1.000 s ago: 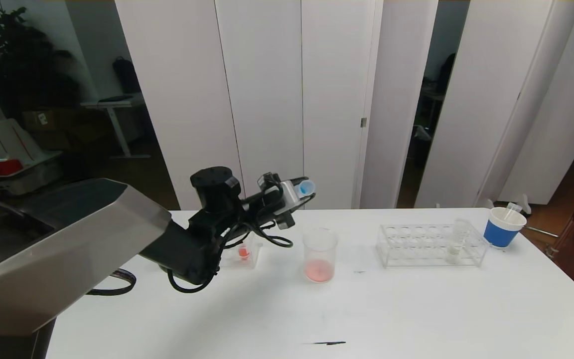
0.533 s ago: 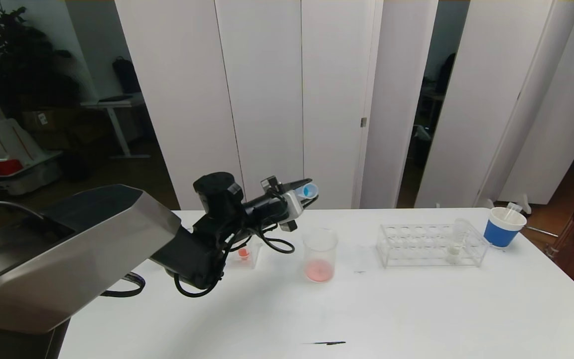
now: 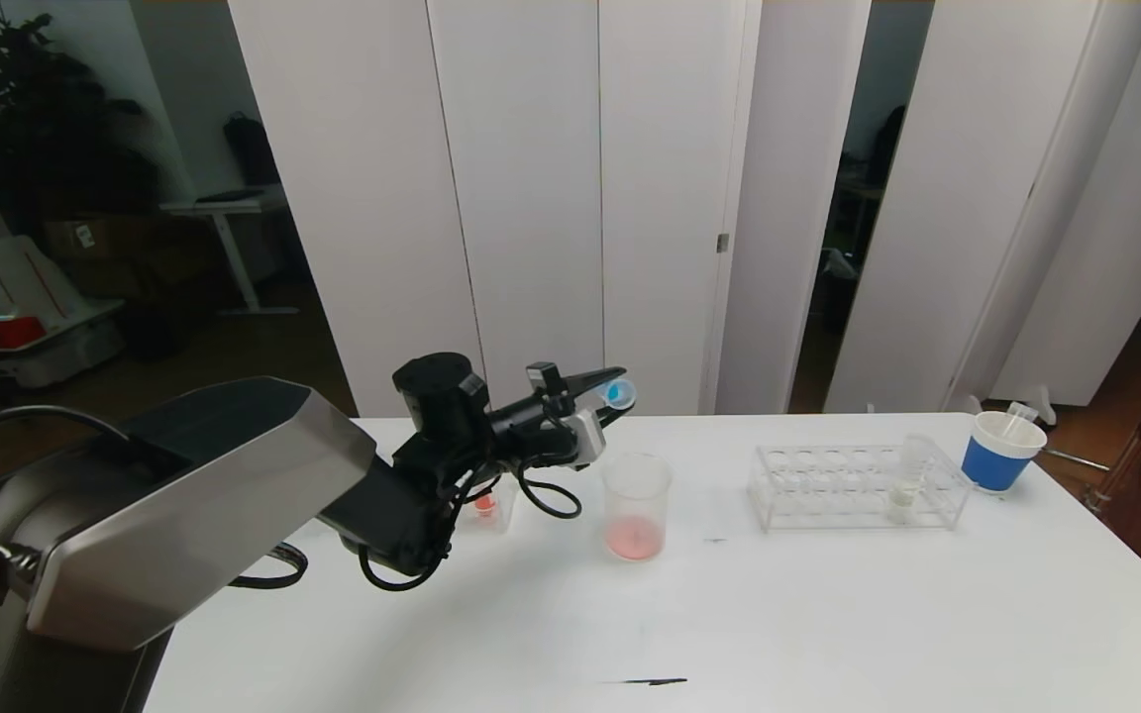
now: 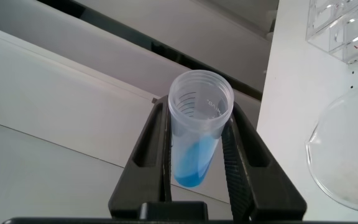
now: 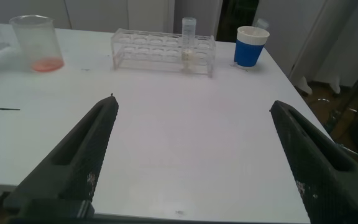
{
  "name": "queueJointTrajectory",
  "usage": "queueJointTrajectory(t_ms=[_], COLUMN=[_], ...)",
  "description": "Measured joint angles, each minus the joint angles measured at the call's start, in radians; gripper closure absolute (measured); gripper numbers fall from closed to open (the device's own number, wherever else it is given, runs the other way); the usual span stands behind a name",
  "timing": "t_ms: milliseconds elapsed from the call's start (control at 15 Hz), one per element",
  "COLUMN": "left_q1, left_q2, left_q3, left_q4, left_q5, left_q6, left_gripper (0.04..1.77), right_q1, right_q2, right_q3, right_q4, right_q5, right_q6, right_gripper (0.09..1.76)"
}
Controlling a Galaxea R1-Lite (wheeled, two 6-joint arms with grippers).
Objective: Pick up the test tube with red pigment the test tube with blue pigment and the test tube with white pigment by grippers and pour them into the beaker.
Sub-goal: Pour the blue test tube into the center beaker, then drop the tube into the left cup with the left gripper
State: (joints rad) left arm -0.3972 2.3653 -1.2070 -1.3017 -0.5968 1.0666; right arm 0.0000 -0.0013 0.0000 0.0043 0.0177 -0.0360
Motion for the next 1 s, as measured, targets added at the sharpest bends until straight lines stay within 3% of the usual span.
queueJointTrajectory(t_ms=[1000], left_q1=[-0.001], left_q2=[0.048], left_q3=[-0.021], left_q4=[-0.075], left_q5=[0.038], left_q6=[0.200], left_gripper=[1.24], right_q1=[0.000], right_q2=[0.000], right_q3=[0.000], right_q4=[0.000], right_q5=[0.000], right_q6=[0.000], right_gripper=[0.10])
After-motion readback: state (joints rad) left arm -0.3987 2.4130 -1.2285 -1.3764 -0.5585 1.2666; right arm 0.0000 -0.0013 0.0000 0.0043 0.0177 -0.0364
